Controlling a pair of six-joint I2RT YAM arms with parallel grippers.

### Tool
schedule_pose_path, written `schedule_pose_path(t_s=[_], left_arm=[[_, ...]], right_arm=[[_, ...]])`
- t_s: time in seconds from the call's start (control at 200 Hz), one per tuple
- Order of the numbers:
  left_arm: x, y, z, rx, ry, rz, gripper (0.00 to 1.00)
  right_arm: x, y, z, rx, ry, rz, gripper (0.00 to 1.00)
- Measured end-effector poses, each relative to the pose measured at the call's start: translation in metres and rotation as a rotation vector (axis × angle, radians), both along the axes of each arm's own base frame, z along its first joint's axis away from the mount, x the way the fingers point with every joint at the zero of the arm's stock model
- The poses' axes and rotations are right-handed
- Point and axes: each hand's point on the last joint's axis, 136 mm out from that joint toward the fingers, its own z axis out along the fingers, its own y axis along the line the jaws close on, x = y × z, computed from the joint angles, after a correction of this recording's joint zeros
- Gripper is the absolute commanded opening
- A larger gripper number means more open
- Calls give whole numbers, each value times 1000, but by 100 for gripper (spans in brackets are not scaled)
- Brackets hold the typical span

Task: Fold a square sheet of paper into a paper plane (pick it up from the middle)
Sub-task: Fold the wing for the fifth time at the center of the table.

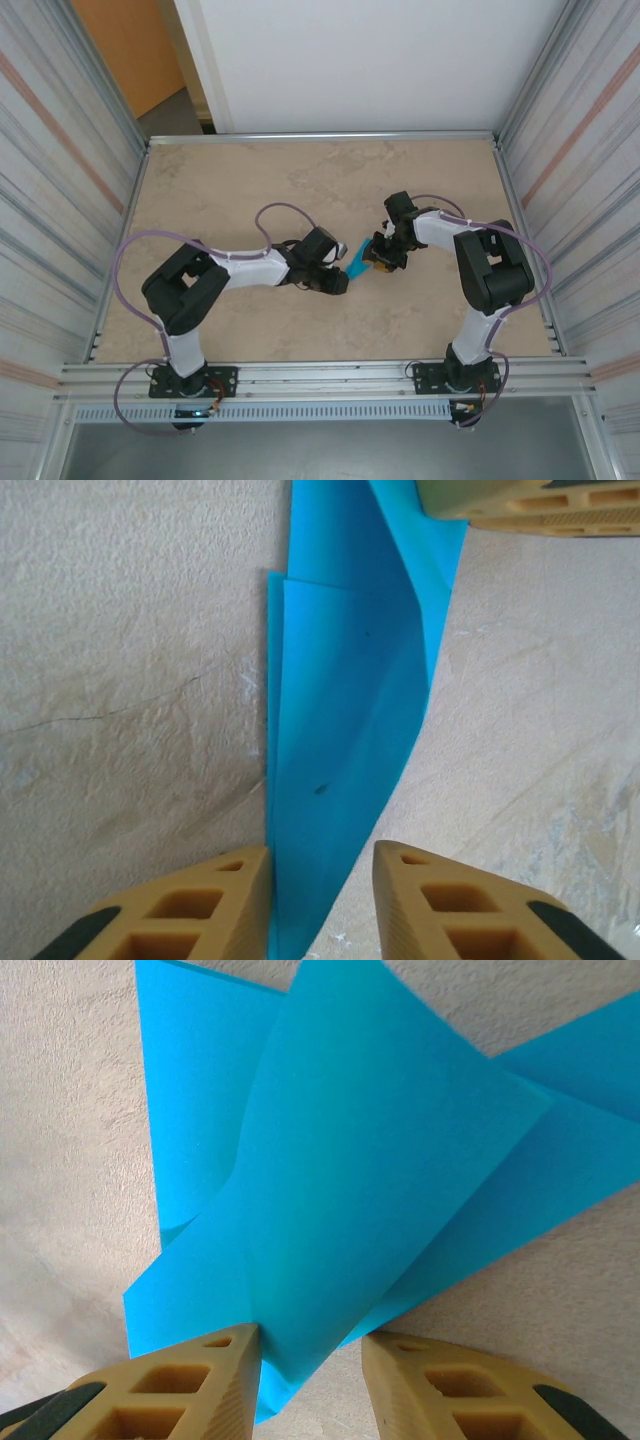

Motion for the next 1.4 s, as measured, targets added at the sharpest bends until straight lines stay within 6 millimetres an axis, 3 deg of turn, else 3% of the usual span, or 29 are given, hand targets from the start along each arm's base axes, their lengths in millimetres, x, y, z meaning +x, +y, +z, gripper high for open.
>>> schedule_pose_path(t_s=[0.215, 0.782, 1.017, 1.183, 1.398], left_arm=[[3, 4, -3, 9, 10, 12, 20], [5, 6, -6, 12, 40, 20, 16], [5, 7, -6, 17, 55, 19, 16], [5, 6, -7, 19, 57, 19, 15], [4, 6, -6, 19, 59, 14, 15]], right_arm=[[0, 0, 0, 0, 0, 0, 36], [1, 1, 1, 9, 2, -1, 39], [5, 6, 14, 36, -50, 7, 47], [6, 3, 21, 28, -132, 14, 47], [4, 3, 55, 44, -273, 35, 42]])
